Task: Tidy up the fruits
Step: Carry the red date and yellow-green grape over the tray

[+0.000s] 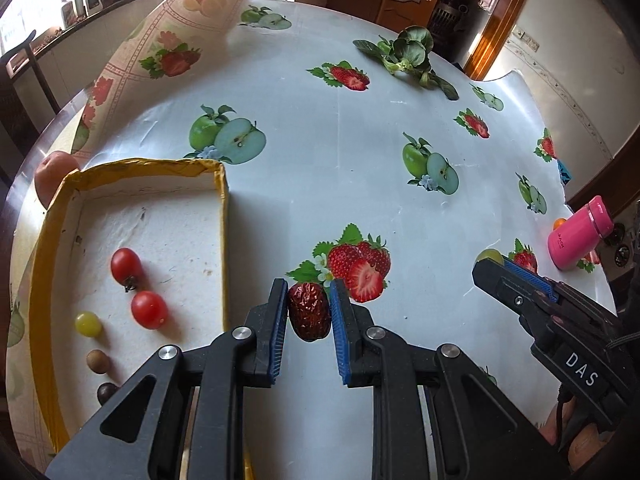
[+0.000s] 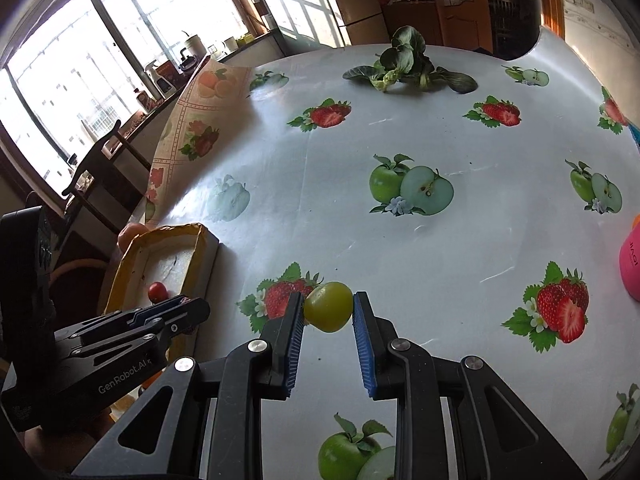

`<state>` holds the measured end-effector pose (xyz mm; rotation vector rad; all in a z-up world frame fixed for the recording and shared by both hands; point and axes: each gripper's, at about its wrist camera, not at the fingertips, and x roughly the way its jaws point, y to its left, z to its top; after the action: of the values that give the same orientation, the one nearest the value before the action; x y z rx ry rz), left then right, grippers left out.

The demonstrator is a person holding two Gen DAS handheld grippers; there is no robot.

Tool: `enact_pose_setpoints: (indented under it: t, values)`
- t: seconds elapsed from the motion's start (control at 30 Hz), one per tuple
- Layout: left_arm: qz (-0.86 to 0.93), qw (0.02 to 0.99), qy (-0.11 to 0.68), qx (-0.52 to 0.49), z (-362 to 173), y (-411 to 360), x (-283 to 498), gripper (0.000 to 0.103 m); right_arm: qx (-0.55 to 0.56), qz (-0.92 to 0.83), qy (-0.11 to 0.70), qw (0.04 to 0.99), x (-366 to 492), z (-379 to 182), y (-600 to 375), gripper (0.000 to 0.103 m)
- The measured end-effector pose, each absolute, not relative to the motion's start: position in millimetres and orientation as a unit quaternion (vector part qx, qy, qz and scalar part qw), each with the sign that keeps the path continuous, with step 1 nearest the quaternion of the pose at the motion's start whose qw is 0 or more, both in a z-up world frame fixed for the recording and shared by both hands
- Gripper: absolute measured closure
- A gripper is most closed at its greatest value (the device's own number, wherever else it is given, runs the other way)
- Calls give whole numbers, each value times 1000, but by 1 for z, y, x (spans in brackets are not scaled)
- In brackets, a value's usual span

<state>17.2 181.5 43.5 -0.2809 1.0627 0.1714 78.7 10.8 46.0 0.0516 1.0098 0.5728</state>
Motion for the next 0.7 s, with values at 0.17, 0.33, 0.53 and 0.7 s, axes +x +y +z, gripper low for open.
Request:
enact_pose_setpoints:
  t: [0.17, 0.33, 0.53, 0.7]
  values:
    - [98, 852, 496, -134, 53, 200, -2, 85, 12, 288, 475, 831, 57, 51, 34, 78]
    - [113, 853, 490, -141, 57, 219, -18, 85, 0, 306, 473, 826, 40, 56, 58, 78]
    - [127, 853, 484, -148, 61, 238, -33, 85, -13, 321, 469, 823, 27, 61, 81, 78]
    - [139, 852, 481, -154, 62, 253, -42, 85, -18, 331, 466, 820, 21, 63, 98, 78]
